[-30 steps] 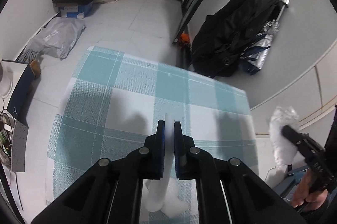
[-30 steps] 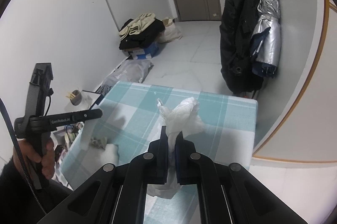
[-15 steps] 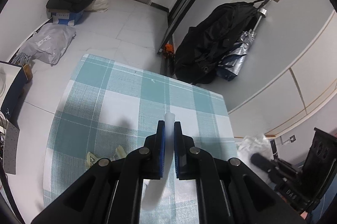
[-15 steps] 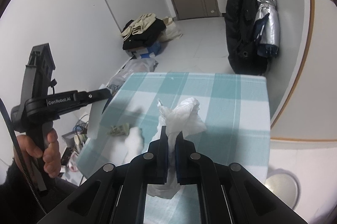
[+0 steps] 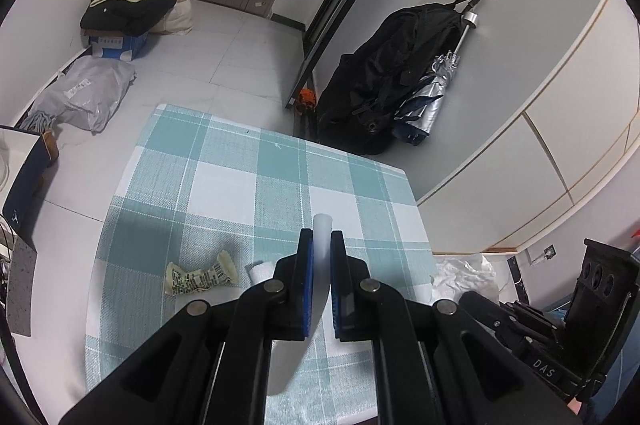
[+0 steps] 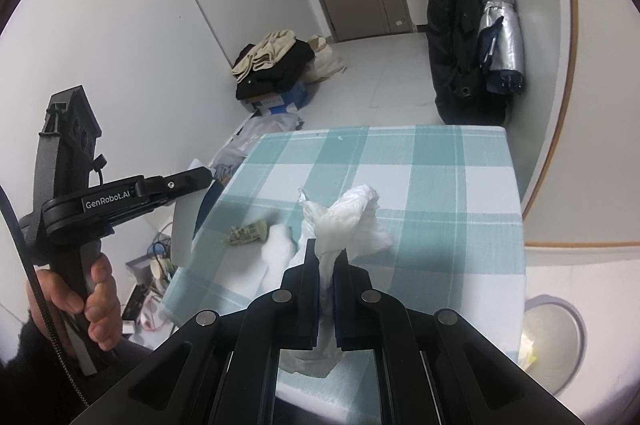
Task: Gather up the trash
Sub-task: 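Carry the tissue and foam stick over the white bin with both grippers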
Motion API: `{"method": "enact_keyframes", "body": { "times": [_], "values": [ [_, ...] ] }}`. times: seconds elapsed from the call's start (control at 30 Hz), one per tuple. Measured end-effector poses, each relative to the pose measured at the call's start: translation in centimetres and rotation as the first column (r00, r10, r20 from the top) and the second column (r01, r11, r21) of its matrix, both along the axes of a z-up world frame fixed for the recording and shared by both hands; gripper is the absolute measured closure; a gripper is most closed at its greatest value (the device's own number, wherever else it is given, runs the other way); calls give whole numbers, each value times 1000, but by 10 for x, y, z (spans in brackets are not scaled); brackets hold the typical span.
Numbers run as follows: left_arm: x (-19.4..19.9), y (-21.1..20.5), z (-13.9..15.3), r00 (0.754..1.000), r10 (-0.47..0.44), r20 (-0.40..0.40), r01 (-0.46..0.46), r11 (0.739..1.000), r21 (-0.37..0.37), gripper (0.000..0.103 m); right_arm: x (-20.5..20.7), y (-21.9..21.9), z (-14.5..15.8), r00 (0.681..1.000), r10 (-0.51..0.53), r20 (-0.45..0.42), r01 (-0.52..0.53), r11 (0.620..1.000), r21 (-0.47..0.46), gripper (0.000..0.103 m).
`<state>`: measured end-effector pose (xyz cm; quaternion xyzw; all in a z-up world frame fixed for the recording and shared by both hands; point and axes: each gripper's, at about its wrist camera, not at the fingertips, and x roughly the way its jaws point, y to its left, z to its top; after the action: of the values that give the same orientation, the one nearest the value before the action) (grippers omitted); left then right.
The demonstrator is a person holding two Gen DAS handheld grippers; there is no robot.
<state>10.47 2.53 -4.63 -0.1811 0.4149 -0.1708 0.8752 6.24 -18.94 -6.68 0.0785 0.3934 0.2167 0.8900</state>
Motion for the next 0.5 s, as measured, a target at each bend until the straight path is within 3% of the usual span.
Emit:
{"method": "enact_keyframes", "body": {
  "times": [0.3, 0.5],
  "values": [
    [-11, -13, 19, 998, -8, 56, 8, 1000, 3, 100, -29, -25, 26, 998, -32, 52, 30, 999, 42, 98],
    [-20, -38, 42, 993, -37, 116, 31, 998, 48, 100, -51, -49, 50, 993, -53, 109, 46, 997, 67, 98]
  ]
}}
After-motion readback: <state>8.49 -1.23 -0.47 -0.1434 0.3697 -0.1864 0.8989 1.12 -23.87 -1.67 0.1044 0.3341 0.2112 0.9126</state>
